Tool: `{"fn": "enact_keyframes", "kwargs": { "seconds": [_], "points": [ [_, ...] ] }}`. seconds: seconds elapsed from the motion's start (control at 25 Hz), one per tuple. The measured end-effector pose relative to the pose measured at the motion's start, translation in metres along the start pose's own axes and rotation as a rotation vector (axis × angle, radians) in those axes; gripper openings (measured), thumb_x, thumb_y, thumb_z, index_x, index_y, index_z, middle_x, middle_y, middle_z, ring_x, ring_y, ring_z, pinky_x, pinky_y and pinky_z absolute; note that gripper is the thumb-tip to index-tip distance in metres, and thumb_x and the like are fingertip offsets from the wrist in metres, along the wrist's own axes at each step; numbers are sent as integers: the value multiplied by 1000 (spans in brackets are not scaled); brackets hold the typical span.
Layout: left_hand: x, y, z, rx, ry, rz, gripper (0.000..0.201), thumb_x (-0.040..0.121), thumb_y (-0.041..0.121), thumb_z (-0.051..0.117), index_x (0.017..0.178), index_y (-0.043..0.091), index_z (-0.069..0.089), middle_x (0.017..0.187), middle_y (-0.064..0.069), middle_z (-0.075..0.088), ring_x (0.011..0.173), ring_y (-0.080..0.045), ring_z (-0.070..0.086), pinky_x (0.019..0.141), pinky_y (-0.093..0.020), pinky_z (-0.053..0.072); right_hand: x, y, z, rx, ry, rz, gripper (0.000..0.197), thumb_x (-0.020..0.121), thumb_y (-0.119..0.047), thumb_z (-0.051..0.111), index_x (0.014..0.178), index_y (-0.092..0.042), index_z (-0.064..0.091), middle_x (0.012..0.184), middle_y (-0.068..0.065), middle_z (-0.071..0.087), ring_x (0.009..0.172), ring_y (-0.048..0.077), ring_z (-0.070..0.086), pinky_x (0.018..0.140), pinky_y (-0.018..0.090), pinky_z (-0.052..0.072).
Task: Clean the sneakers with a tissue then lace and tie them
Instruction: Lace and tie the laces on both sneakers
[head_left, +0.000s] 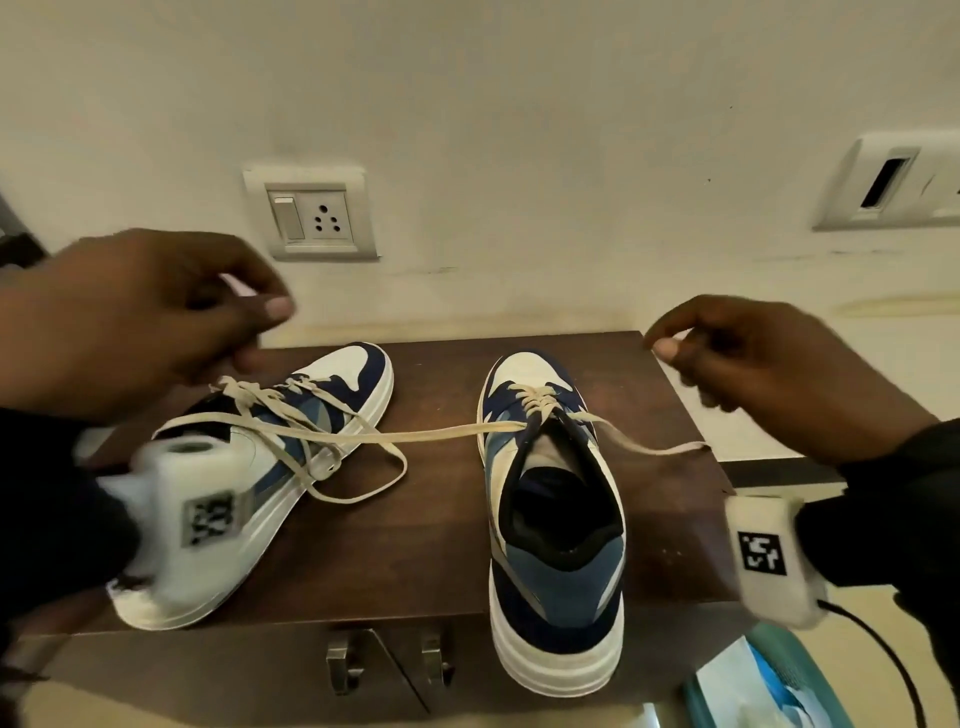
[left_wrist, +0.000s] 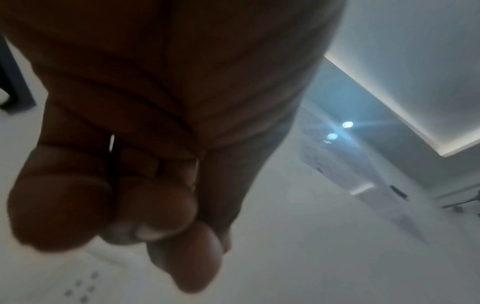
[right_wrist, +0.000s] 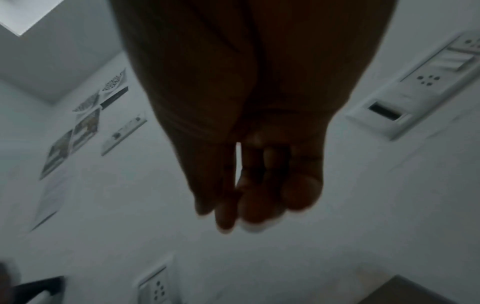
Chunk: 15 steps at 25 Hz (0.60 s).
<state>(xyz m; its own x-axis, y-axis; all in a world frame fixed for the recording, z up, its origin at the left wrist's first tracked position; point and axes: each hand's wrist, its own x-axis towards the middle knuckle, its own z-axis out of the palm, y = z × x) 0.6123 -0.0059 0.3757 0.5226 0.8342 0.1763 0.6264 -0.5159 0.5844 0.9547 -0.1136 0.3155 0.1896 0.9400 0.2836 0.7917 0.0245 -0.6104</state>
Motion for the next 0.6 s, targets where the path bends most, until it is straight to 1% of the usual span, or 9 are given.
{"fn": "enact_keyframes", "kwargs": {
  "seconds": [0.08, 0.16, 0.24, 0.28, 0.36, 0.4, 0.48, 0.52, 0.6],
  "points": [
    [4, 30, 37, 8, -190, 27, 10, 88, 42, 59, 92, 33, 63, 63, 6, 71, 47, -14, 61, 51, -20, 49, -5, -18, 16, 104, -269, -11, 11, 92, -26, 56, 96, -25, 66, 68, 1, 68, 57, 14, 64, 54, 19, 47],
    [7, 40, 78, 21, -305, 52, 8, 94, 32, 54, 100, 34, 59, 70, 6, 72, 52, -9, 64, 52, -17, 46, -9, -22, 29, 124, -376, -46, 11, 94, -25, 55, 96, -23, 65, 69, 2, 69, 59, 14, 66, 56, 18, 47],
    [9, 31, 105, 47, -365, 18, 8, 96, 32, 52, 99, 34, 58, 75, 5, 71, 60, -8, 66, 60, -22, 47, -9, -20, 34, 83, -352, -55, 13, 93, -29, 55, 92, -23, 66, 71, 0, 70, 64, 12, 67, 62, 24, 50],
    [11, 26, 110, 94, -358, 32, 8, 95, 34, 52, 91, 35, 58, 75, 6, 68, 63, -7, 64, 62, -23, 46, -8, -19, 35, 55, -330, -52, 16, 93, -32, 55, 90, -23, 67, 72, -2, 70, 68, 10, 67, 66, 28, 52],
    [10, 24, 112, 196, -313, 23, 23, 95, 40, 50, 72, 35, 51, 69, 11, 59, 64, -4, 55, 60, -21, 38, -6, -16, 36, 25, -298, -41, 24, 93, -38, 52, 89, -22, 69, 76, -3, 70, 73, 8, 66, 74, 36, 54],
    [10, 25, 112, 204, -281, 9, 27, 95, 43, 48, 69, 33, 50, 68, 11, 57, 65, -3, 52, 60, -22, 37, -5, -15, 37, 29, -269, -31, 29, 94, -41, 49, 88, -22, 70, 77, -3, 70, 75, 8, 66, 76, 39, 54],
    [11, 23, 114, 164, -226, -13, 29, 95, 45, 45, 79, 27, 60, 74, 6, 64, 71, -7, 58, 67, -27, 45, -3, -14, 43, 65, -177, -19, 33, 95, -44, 46, 88, -23, 70, 80, -3, 71, 78, 10, 66, 78, 42, 53],
    [11, 21, 115, 131, -208, -23, 29, 95, 44, 46, 85, 24, 64, 78, 4, 68, 71, -8, 60, 69, -28, 48, -3, -13, 46, 95, -121, -16, 29, 95, -42, 48, 90, -23, 69, 83, -4, 71, 80, 10, 66, 79, 42, 53],
    [13, 17, 114, 84, -166, -35, 23, 95, 40, 51, 90, 24, 66, 80, 5, 70, 68, -5, 61, 67, -25, 47, 0, -12, 48, 185, -8, -7, 19, 94, -34, 54, 96, -22, 68, 90, -6, 70, 84, 10, 65, 81, 37, 53]
  ]
}}
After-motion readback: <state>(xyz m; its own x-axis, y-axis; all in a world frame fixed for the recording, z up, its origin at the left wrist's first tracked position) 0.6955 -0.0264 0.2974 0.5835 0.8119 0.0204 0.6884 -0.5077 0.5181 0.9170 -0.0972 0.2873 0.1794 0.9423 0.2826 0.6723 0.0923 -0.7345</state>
